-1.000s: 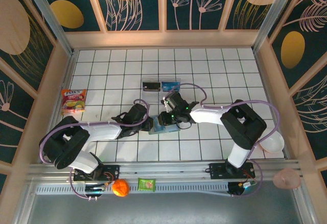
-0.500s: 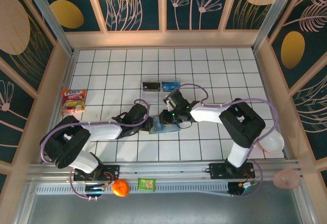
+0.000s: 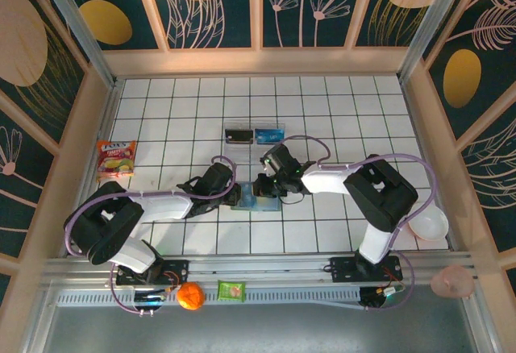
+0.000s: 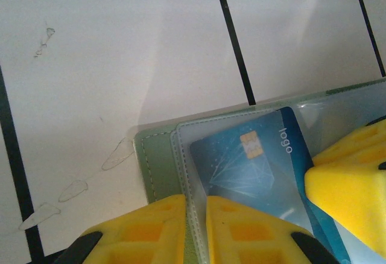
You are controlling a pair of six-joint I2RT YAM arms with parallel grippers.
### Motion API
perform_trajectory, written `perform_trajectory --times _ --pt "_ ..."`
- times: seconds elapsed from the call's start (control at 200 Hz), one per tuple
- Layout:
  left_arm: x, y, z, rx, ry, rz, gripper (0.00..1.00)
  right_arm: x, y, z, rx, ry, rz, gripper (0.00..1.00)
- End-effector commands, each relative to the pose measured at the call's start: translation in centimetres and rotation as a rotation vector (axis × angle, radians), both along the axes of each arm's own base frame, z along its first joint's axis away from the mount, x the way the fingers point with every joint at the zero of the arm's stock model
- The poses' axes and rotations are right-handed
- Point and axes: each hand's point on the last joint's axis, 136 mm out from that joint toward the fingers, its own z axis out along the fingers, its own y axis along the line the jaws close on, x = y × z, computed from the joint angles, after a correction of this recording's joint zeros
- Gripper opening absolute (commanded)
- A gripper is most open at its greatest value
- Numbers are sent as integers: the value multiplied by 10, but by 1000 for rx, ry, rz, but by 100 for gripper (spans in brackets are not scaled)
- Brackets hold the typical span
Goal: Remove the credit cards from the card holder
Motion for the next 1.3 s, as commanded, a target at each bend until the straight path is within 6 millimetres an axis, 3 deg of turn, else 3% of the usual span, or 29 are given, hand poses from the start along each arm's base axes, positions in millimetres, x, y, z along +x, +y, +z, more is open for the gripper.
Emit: perform_trajectory --times 0.0,0.105,0.225,0.4,0.581,0.656,0.776,0.911,1.116,1.296 --pt "-5 7 -10 49 20 -6 17 -14 -3 -11 3 58 5 9" --pt "-5 7 -9 47 19 -4 17 -16 -2 -9 13 77 -9 18" --pt "-5 8 -7 39 13 -1 17 -11 -6 -2 2 70 -59 18" --pt "-5 7 -3 28 4 -1 17 -3 -10 24 -5 -14 -100 19" --pt "-5 8 -1 22 -2 2 18 -10 -2 25 13 29 -101 21" --pt "-5 7 6 5 -14 7 20 -14 0 22 10 44 -99 21" --pt "-4 8 26 -31 -53 16 28 -12 1 31 -1 -8 -98 21" --pt "-7 2 46 -103 -73 4 30 -10 -2 40 -4 -40 -110 22" --pt "-22 -7 23 -95 -9 -33 23 -14 3 35 24 -3 -95 22" --pt "-30 13 5 -18 20 6 20 -17 7 31 36 20 -77 24"
